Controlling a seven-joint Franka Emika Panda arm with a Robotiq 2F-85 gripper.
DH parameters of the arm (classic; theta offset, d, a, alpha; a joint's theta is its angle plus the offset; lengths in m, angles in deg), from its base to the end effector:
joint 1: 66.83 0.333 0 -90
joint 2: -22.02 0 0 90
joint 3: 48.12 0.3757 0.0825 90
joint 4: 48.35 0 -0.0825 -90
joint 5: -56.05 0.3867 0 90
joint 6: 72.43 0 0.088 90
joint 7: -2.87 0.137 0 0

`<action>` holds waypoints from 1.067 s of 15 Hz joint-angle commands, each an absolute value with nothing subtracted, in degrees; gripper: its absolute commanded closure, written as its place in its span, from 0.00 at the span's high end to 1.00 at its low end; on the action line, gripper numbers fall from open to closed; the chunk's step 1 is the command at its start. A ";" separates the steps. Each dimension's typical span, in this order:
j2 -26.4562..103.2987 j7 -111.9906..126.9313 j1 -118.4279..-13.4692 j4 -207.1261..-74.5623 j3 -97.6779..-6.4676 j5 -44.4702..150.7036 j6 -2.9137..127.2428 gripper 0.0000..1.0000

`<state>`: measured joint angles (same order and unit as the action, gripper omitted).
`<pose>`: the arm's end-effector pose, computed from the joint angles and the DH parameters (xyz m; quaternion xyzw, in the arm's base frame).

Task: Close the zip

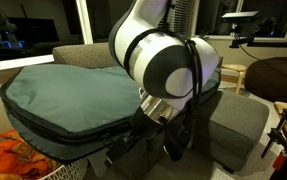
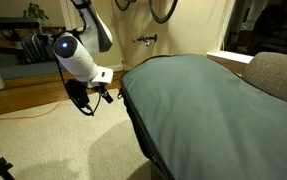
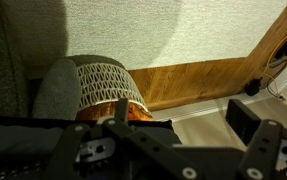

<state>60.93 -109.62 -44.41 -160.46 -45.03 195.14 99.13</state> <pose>0.5486 0.2134 0.1199 -0.9506 0.0078 -0.2466 0.1884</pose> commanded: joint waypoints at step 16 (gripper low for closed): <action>65.94 -109.58 -45.84 -153.32 -46.68 192.74 98.82 1.00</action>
